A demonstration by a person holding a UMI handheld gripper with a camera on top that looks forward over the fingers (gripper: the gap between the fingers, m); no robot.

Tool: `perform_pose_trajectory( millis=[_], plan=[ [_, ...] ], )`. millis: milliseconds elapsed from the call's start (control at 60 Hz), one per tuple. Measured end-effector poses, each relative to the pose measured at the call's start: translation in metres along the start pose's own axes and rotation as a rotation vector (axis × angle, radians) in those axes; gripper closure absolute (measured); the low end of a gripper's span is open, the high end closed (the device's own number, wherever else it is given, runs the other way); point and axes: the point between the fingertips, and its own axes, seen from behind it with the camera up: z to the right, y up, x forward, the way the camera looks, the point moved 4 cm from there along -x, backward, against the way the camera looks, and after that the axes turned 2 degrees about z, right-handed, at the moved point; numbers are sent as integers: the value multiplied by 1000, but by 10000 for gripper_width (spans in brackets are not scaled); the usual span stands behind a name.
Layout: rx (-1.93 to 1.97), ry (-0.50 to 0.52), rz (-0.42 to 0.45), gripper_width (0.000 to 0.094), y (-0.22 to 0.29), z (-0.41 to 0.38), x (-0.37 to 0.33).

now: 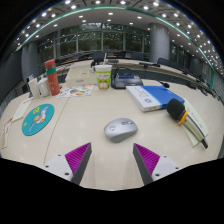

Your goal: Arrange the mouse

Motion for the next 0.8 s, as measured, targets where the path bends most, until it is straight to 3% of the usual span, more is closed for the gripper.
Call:
perform_pose_trajectory(
  millis=[383,550,633,800],
  plan=[
    [81,17,10,99,37,14,72],
    [76,-10,25,232,47,16,87],
    [48,-42,34,371,49,22,93],
    [62,-43,51,460,51,22,96]
  ],
)
